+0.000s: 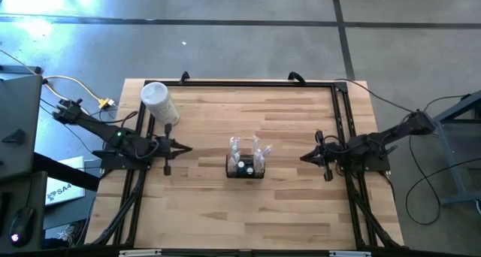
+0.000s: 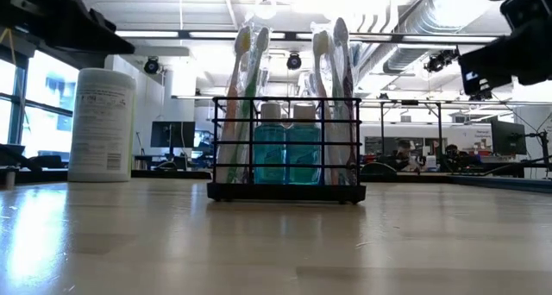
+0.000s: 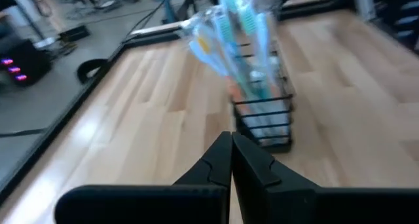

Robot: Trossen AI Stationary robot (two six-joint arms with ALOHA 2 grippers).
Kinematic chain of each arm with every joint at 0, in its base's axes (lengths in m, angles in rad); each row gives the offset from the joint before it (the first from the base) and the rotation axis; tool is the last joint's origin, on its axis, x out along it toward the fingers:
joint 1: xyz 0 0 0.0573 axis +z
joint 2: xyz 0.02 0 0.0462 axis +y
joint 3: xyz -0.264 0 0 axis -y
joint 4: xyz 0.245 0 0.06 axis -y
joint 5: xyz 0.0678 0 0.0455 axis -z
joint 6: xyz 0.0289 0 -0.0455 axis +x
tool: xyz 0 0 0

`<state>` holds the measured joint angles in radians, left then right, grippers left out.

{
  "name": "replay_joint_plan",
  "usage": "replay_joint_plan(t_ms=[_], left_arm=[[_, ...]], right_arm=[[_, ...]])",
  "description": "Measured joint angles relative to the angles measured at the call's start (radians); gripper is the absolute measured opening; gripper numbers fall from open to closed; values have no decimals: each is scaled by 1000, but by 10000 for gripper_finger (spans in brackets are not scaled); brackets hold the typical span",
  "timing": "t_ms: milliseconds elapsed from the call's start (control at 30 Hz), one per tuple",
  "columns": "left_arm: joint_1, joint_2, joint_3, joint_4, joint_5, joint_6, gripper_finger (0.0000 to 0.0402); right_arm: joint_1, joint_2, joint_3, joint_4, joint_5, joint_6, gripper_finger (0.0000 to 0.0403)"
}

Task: Pick & Place toothbrushing station
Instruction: Return to Home Position

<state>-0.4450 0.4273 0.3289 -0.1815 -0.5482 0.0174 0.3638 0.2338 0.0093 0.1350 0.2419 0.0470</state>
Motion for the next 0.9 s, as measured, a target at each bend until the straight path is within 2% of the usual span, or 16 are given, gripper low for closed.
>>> replay_joint_plan(t_ms=[267, 500, 667, 900], left_arm=[[0, -181, -97, 2, 90, -4, 5], [0, -328, -182, -7, 230, -4, 5], [0, -421, -216, -50, 252, 2, 5], [0, -422, -228, -47, 265, 2, 5]], right_arm=[[-123, 0, 0, -2, -143, 16, 4], [-199, 0, -1, 14, -202, 17, 4], [-244, 0, -1, 12, -243, 18, 5], [-316, 0, -2, 61, -283, -4, 5]])
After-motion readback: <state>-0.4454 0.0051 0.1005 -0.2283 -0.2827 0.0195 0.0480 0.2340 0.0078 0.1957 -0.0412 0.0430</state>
